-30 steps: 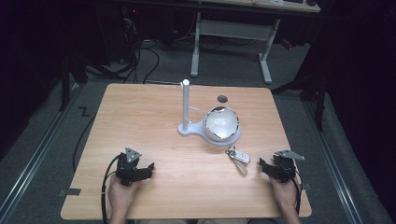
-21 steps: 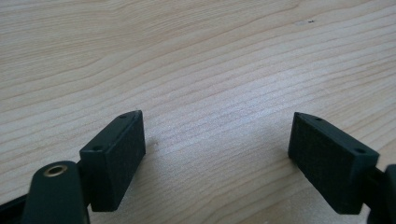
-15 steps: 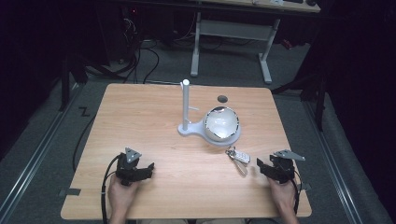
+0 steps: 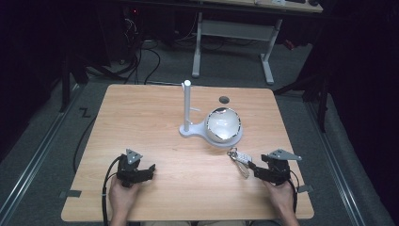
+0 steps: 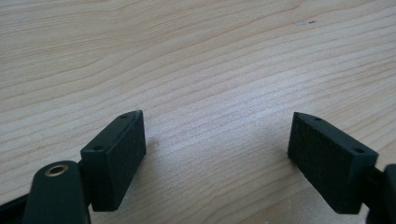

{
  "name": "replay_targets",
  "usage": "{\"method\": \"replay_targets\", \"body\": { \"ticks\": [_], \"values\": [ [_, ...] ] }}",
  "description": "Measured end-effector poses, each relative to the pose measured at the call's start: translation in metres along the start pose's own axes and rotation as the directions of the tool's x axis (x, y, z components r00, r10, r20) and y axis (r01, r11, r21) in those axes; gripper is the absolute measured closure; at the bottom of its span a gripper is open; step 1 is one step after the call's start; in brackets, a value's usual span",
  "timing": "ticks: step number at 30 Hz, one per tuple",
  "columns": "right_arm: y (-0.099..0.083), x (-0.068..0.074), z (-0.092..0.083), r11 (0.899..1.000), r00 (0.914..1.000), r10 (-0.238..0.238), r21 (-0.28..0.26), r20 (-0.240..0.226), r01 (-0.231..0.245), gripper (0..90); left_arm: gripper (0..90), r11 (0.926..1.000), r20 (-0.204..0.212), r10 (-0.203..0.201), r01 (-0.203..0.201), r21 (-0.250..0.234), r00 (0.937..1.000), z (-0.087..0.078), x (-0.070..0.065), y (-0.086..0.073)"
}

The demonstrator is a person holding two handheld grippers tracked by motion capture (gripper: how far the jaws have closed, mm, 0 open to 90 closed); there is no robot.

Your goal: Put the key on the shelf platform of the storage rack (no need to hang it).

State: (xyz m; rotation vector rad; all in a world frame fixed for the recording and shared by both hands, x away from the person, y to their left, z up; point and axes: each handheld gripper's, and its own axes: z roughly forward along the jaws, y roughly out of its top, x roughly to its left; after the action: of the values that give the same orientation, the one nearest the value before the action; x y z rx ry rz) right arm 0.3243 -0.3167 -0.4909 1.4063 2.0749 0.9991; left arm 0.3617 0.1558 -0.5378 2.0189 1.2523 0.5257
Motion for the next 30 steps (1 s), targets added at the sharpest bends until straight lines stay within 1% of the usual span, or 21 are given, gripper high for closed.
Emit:
{"method": "replay_targets", "body": {
  "ticks": [2, 3, 4, 5, 7, 8, 9, 11, 13, 17, 20, 21, 26, 30],
  "values": [
    [0.003, 0.005, 0.002, 1.000, 0.9998, -0.018, -0.001, -0.010, 0.018, 34.3, 19.5, 1.0000, 0.002, -0.001, 0.001, 0.000, 1.0000, 0.000, 0.000, 0.000],
    [0.003, 0.005, 0.002, 1.000, 0.9998, -0.018, -0.001, -0.010, 0.018, 34.3, 19.5, 1.0000, 0.002, -0.001, 0.001, 0.000, 1.0000, 0.000, 0.000, 0.000],
    [0.005, 0.007, 0.004, 1.000, 0.9995, -0.028, 0.002, -0.013, 0.028, 33.8, 19.5, 1.0000, 0.001, -0.001, 0.001, 0.000, 1.0000, 0.000, 0.000, 0.000],
    [0.008, 0.011, 0.007, 0.999, 0.9989, -0.041, 0.006, -0.025, 0.041, 33.4, 19.5, 1.0000, 0.001, -0.002, 0.002, -0.001, 1.0000, 0.000, 0.000, 0.000],
    [0.009, 0.014, 0.009, 0.999, 0.9989, -0.037, 0.009, -0.029, 0.038, 33.2, 19.5, 1.0000, 0.002, -0.002, 0.002, -0.001, 1.0000, 0.000, 0.000, 0.000],
    [0.012, 0.017, 0.012, 0.998, 0.9978, -0.056, 0.011, -0.034, 0.057, 33.2, 19.6, 1.0000, 0.001, -0.003, 0.003, -0.001, 1.0000, 0.000, 0.000, 0.000],
    [0.014, 0.019, 0.013, 0.998, 0.9975, -0.061, 0.014, -0.037, 0.061, 33.1, 19.6, 1.0000, 0.001, -0.003, 0.003, -0.001, 1.0000, 0.000, 0.000, 0.000],
    [0.015, 0.020, 0.016, 0.998, 0.9971, -0.065, 0.016, -0.040, 0.066, 33.0, 19.7, 1.0000, 0.001, -0.002, 0.002, 0.000, 1.0000, 0.000, 0.000, 0.000],
    [0.017, 0.020, 0.023, 0.997, 0.9961, -0.077, 0.025, -0.042, 0.078, 31.9, 19.8, 1.0000, 0.000, -0.002, 0.002, 0.000, 1.0000, 0.000, 0.000, 0.000],
    [0.020, 0.020, 0.028, 0.996, 0.9957, -0.079, 0.034, -0.049, 0.081, 30.9, 19.9, 1.0000, -0.002, -0.001, 0.001, 0.000, 1.0000, 0.000, 0.000, 0.000],
    [0.022, 0.021, 0.034, 0.993, 0.9937, -0.100, 0.050, -0.052, 0.102, 30.3, 19.9, 1.0000, -0.002, -0.001, 0.001, -0.001, 1.0000, 0.000, 0.000, 0.000],
    [0.023, 0.020, 0.038, 0.992, 0.9925, -0.109, 0.061, -0.056, 0.112, 30.3, 20.0, 1.0000, -0.002, -0.001, 0.001, -0.001, 1.0000, 0.000, 0.000, 0.000],
    [0.024, 0.019, 0.046, 0.991, 0.9924, -0.101, 0.087, -0.071, 0.107, 30.0, 20.1, 1.0000, -0.004, -0.003, 0.003, -0.001, 1.0000, 0.000, 0.000, 0.000],
    [0.024, 0.018, 0.053, 0.987, 0.9909, -0.114, 0.108, -0.072, 0.121, 29.7, 20.1, 1.0000, -0.004, -0.003, 0.003, -0.001, 1.0000, 0.000, 0.000, 0.000]
  ]
}}
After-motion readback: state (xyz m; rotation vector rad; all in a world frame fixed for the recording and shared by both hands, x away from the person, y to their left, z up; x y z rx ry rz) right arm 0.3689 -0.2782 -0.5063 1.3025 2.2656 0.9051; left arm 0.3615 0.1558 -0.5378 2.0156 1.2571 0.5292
